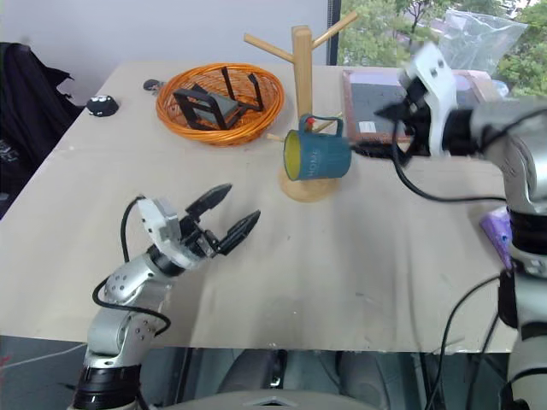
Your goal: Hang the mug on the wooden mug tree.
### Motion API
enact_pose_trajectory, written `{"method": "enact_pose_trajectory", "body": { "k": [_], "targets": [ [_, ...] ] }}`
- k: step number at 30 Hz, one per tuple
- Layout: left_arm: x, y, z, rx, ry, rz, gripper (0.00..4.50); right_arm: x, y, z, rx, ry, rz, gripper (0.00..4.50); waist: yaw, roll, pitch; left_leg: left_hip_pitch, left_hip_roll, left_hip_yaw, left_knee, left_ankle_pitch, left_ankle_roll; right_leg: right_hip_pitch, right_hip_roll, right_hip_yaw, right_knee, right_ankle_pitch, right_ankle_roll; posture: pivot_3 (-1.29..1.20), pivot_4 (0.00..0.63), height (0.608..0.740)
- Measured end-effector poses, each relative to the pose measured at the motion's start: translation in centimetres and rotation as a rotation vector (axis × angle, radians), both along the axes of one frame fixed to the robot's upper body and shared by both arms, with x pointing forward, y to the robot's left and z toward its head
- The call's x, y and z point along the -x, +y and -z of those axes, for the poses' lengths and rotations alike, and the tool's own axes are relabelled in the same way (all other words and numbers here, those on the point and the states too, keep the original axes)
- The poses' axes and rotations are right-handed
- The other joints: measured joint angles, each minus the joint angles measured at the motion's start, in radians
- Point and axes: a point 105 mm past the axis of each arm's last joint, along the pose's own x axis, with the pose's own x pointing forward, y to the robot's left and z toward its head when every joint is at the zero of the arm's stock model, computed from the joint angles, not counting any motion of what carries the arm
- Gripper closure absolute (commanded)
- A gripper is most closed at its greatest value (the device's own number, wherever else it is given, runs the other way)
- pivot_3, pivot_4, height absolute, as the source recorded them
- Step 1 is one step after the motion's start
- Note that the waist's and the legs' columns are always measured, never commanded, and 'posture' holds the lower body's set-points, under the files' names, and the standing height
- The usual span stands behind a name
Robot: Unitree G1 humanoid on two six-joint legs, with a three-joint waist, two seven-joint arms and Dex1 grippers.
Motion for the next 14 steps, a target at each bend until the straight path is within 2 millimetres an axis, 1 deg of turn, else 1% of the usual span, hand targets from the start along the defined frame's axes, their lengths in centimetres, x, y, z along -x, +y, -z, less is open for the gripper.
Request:
{"method": "enact_pose_trajectory", "body": {
  "k": [1,2,3,4,5,6,7,8,10,11,12,14],
  "targets": [
    [0.3,0.1,1.2,-0.026,0.063,0.003,0.00,0.9,-1.1,2.3,-0.015,0.030,0.021,0.01,0.000,-0.001,-0.001,0.000,0.001,-0.001,0.000,0.000,0.000,0.000,0.000,-0.001,0.000,0.000,0.000,0.00,0.150,0.740],
    [0.6,0.3,1.7,-0.036,0.091,0.000,0.00,1.2,-1.3,3.2,-0.024,0.052,0.029,0.01,-0.002,-0.001,0.000,0.000,0.001,0.000,0.000,0.000,0.000,0.000,0.001,0.000,0.001,0.000,0.000,0.00,0.150,0.740],
    [1.0,0.4,2.7,-0.060,0.143,0.006,0.00,2.2,-1.9,5.3,-0.074,0.060,0.049,0.01,-0.001,-0.001,-0.001,0.001,0.003,0.000,0.000,0.000,0.000,0.000,0.001,0.000,0.001,0.000,0.000,0.00,0.150,0.740],
    [1.4,0.4,3.2,-0.082,0.167,0.008,0.00,3.0,-2.0,6.7,-0.109,0.063,0.048,0.01,-0.002,-0.001,-0.001,0.001,0.005,0.000,0.000,0.000,0.000,0.000,0.002,0.001,0.001,0.000,0.000,0.00,0.150,0.740],
    [1.7,0.2,3.7,-0.110,0.190,0.013,0.00,4.1,-2.1,8.5,-0.144,0.072,0.049,0.01,0.000,-0.001,-0.001,0.001,0.005,0.001,0.000,-0.001,0.001,0.000,0.002,0.001,0.001,0.000,0.000,0.00,0.150,0.740],
    [2.1,0.2,4.3,-0.140,0.217,0.008,0.00,5.4,-2.1,10.8,-0.197,0.085,0.064,0.01,0.002,-0.001,-0.001,0.002,0.005,0.000,0.000,-0.002,0.003,0.001,0.002,0.000,0.002,0.000,0.000,0.00,0.150,0.740],
    [2.5,0.3,4.8,-0.157,0.235,0.001,0.00,6.2,-2.2,12.3,-0.233,0.106,0.078,0.01,0.002,0.000,-0.001,0.003,0.006,0.001,0.000,-0.002,0.004,0.002,0.002,0.001,0.002,0.000,0.000,0.00,0.150,0.740],
    [2.8,0.4,5.1,-0.167,0.249,-0.004,0.00,6.9,-2.2,13.4,-0.263,0.126,0.089,0.01,0.001,0.000,-0.001,0.003,0.005,0.001,0.001,-0.002,0.004,0.002,0.002,0.002,0.003,0.000,0.000,0.00,0.150,0.740],
    [3.4,0.6,5.9,-0.187,0.277,-0.018,0.00,8.3,-3.2,15.5,-0.320,0.132,0.139,0.01,-0.002,0.001,-0.001,0.009,0.005,0.003,0.001,-0.003,0.004,0.007,0.001,0.003,0.002,0.000,0.000,0.00,0.150,0.740],
    [3.5,0.7,6.4,-0.205,0.283,-0.032,0.00,8.6,-4.1,16.1,-0.338,0.091,0.176,0.01,-0.005,0.001,-0.001,0.018,0.005,0.004,0.000,-0.003,0.005,0.017,0.002,0.003,0.000,0.000,0.000,0.00,0.150,0.740],
    [3.6,0.7,6.6,-0.210,0.284,-0.034,0.00,8.7,-4.5,16.3,-0.343,0.076,0.192,0.01,-0.005,0.001,-0.001,0.023,0.006,0.004,-0.001,-0.003,0.005,0.021,0.002,0.003,-0.001,0.000,0.000,0.00,0.150,0.740],
    [3.7,0.7,6.9,-0.231,0.271,-0.042,0.00,8.8,-5.3,16.6,-0.338,0.018,0.212,0.01,-0.005,0.001,-0.001,0.023,0.006,0.004,-0.001,-0.003,0.005,0.021,0.003,0.003,-0.001,0.000,0.000,0.00,0.150,0.740]
  ]
}}
